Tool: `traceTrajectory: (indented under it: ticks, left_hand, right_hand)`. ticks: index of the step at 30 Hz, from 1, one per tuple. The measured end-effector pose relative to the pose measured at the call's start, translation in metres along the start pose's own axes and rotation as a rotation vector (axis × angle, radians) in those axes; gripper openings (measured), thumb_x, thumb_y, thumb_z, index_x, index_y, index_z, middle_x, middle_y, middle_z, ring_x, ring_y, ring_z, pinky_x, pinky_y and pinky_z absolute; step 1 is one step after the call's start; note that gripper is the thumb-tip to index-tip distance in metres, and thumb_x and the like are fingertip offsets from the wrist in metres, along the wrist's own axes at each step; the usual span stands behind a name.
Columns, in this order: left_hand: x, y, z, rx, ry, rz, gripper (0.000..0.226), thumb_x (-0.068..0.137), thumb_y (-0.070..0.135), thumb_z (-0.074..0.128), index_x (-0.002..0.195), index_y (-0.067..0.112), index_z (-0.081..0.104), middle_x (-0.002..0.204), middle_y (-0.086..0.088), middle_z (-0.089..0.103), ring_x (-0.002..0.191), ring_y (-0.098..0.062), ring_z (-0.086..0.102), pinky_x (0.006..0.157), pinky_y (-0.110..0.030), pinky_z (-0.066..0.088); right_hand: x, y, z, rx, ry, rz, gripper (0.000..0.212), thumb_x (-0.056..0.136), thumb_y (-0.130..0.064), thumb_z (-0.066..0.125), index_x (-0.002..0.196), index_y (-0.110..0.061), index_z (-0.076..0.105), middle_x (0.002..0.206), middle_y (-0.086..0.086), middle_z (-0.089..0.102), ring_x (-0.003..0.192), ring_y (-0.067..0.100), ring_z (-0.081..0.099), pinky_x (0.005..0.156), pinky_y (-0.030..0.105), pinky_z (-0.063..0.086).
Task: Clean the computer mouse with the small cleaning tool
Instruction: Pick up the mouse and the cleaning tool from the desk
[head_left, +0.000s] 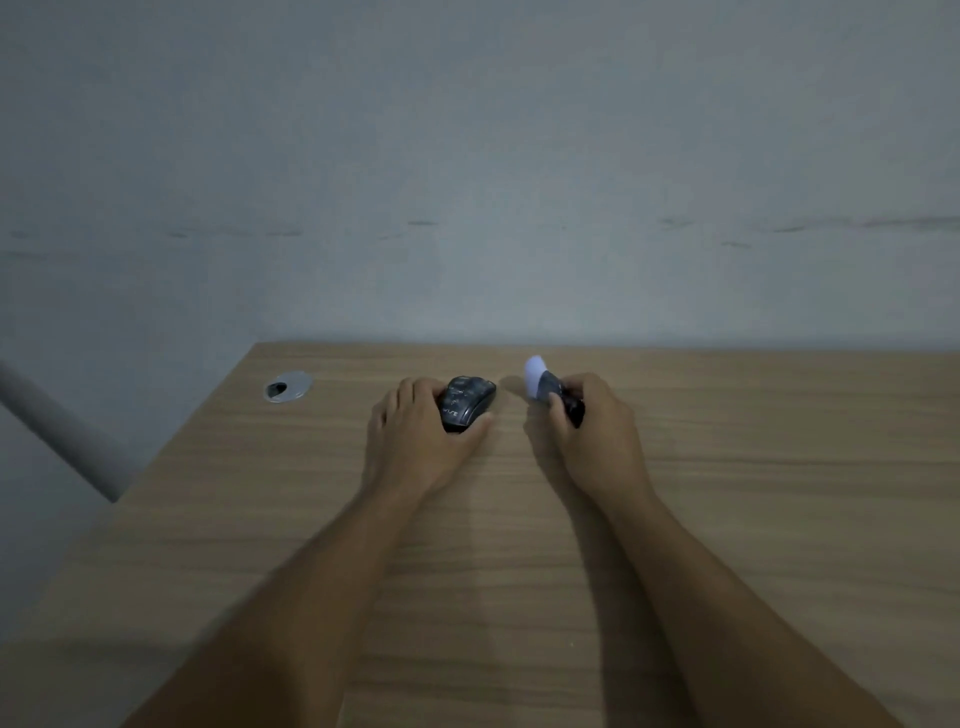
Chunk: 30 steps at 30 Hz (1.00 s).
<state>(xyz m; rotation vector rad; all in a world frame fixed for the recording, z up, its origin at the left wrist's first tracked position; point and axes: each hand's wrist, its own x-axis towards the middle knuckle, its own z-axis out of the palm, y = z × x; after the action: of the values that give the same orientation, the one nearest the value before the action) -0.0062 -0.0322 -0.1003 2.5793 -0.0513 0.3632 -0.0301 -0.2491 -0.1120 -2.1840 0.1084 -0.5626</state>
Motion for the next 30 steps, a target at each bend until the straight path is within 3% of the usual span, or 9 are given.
traceTrajectory:
  ticks: [5,9,13,18,21,24,28,30]
  left_hand:
    - [0.001,0.001,-0.004,0.017,-0.035,-0.003,0.074,0.075,0.075,0.047,0.131,0.027,0.059,0.128,0.004,0.063,0.128,-0.025,0.057,0.113,-0.043,0.043]
    - [0.001,0.0,-0.006,-0.017,-0.065,0.008,0.064,0.081,0.066,0.06,0.133,0.029,0.058,0.131,0.007,0.062,0.13,-0.023,0.055,0.117,-0.043,0.041]
    - [0.002,-0.005,-0.006,-0.094,-0.015,0.01,0.066,0.081,0.071,0.07,0.131,0.029,0.062,0.13,0.007,0.064,0.128,-0.023,0.058,0.117,-0.043,0.041]
    - [0.005,-0.009,-0.004,-0.098,0.0,0.046,0.063,0.085,0.072,0.073,0.131,0.029,0.067,0.13,0.005,0.067,0.127,-0.025,0.059,0.114,-0.041,0.04]
    - [0.006,-0.01,-0.005,-0.133,-0.004,0.058,0.059,0.086,0.07,0.074,0.13,0.032,0.069,0.128,0.007,0.068,0.124,-0.023,0.061,0.112,-0.042,0.043]
    - [0.006,-0.011,-0.005,-0.162,-0.018,0.064,0.057,0.086,0.07,0.074,0.131,0.034,0.069,0.129,0.01,0.068,0.124,-0.022,0.06,0.111,-0.043,0.045]
    - [0.01,-0.009,-0.006,-0.127,-0.032,0.072,0.059,0.086,0.075,0.07,0.134,0.041,0.067,0.134,0.017,0.066,0.131,-0.017,0.058,0.115,-0.046,0.041]
    - [0.015,-0.007,-0.007,-0.126,-0.044,0.08,0.059,0.086,0.074,0.071,0.134,0.04,0.068,0.134,0.018,0.066,0.132,-0.016,0.058,0.116,-0.046,0.041]
  right_hand:
    - [0.0,-0.006,-0.003,0.02,0.01,0.037,0.023,0.107,-0.028,0.071,0.121,-0.011,0.068,0.102,-0.004,0.071,0.093,0.019,0.064,0.072,0.023,0.035]
    - [-0.002,-0.01,-0.008,0.015,0.021,0.074,0.022,0.105,-0.035,0.072,0.114,-0.016,0.066,0.096,-0.006,0.071,0.085,0.016,0.064,0.068,0.027,0.04]
    - [-0.004,-0.012,-0.011,0.041,0.034,0.103,0.018,0.103,-0.036,0.072,0.103,-0.021,0.063,0.089,-0.014,0.068,0.082,-0.005,0.063,0.066,0.016,0.042]
    - [0.002,-0.012,-0.01,0.003,0.025,0.098,0.012,0.102,-0.033,0.071,0.104,-0.021,0.07,0.088,-0.014,0.07,0.082,-0.009,0.062,0.067,0.007,0.041]
    - [0.009,-0.016,-0.007,0.015,0.034,0.097,0.014,0.103,-0.032,0.069,0.106,-0.019,0.075,0.091,-0.011,0.073,0.08,0.0,0.064,0.07,0.016,0.043]
    - [0.02,-0.019,0.001,0.025,0.056,0.09,0.016,0.105,-0.033,0.068,0.106,-0.019,0.077,0.091,-0.01,0.073,0.075,0.004,0.061,0.067,0.015,0.041]
    - [0.025,-0.026,0.009,0.066,0.092,0.003,0.012,0.107,-0.028,0.068,0.104,-0.02,0.076,0.087,-0.012,0.072,0.076,-0.013,0.063,0.07,0.004,0.042]
    - [0.024,-0.028,0.013,0.085,0.114,-0.067,0.01,0.106,-0.026,0.069,0.105,-0.02,0.077,0.089,-0.011,0.074,0.077,-0.01,0.064,0.073,0.003,0.042]
